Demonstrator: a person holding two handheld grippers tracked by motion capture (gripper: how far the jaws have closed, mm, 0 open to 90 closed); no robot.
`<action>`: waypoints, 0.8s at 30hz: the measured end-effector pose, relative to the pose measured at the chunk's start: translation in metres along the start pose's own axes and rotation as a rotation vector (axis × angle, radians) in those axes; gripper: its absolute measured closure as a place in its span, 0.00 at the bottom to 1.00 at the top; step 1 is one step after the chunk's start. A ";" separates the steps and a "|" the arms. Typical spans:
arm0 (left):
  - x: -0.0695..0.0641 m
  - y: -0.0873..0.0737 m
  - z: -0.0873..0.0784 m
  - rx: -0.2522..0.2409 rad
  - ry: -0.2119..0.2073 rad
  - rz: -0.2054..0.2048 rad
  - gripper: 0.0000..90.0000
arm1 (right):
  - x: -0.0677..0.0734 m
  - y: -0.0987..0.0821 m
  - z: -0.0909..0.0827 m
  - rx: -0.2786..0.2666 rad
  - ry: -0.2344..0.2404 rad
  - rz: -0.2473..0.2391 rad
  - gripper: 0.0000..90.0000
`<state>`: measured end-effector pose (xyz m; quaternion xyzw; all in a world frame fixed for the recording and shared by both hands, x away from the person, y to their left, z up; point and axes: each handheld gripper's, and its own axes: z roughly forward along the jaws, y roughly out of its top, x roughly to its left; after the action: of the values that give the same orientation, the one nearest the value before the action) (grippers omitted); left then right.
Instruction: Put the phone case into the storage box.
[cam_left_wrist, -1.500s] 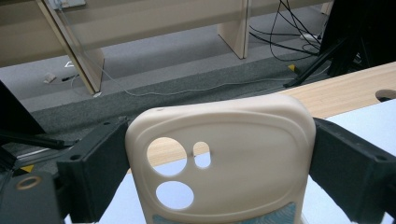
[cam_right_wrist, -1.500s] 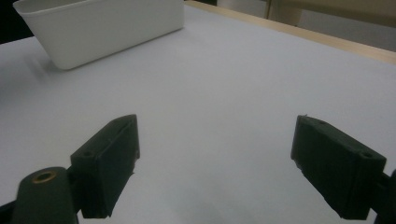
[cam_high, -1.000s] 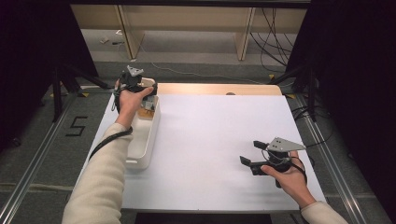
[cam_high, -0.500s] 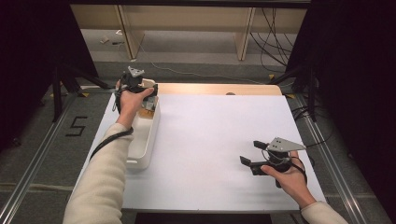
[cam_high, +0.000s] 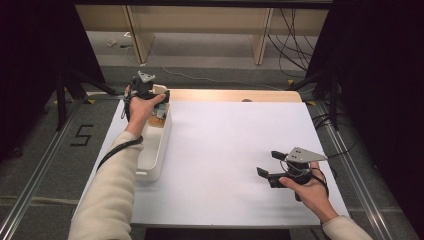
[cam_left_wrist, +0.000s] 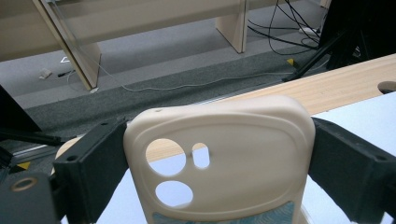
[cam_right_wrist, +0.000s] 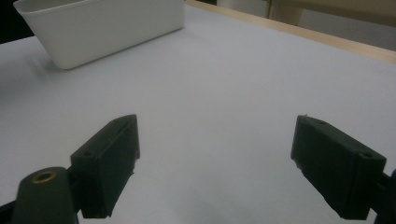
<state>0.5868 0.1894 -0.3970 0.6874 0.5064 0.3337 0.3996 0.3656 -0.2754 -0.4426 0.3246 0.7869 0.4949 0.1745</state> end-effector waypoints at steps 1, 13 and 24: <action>0.000 0.000 0.000 0.001 0.001 -0.002 0.10 | 0.000 0.000 0.000 0.000 0.000 0.000 0.18; -0.001 0.000 0.003 0.009 -0.003 -0.003 0.10 | 0.000 0.000 0.000 -0.001 0.001 0.000 0.18; 0.000 -0.001 0.005 0.012 -0.009 -0.009 0.09 | 0.000 0.000 0.000 -0.001 0.000 0.001 0.18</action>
<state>0.5907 0.1887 -0.4004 0.6890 0.5097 0.3259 0.3992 0.3658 -0.2755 -0.4427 0.3250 0.7864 0.4955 0.1745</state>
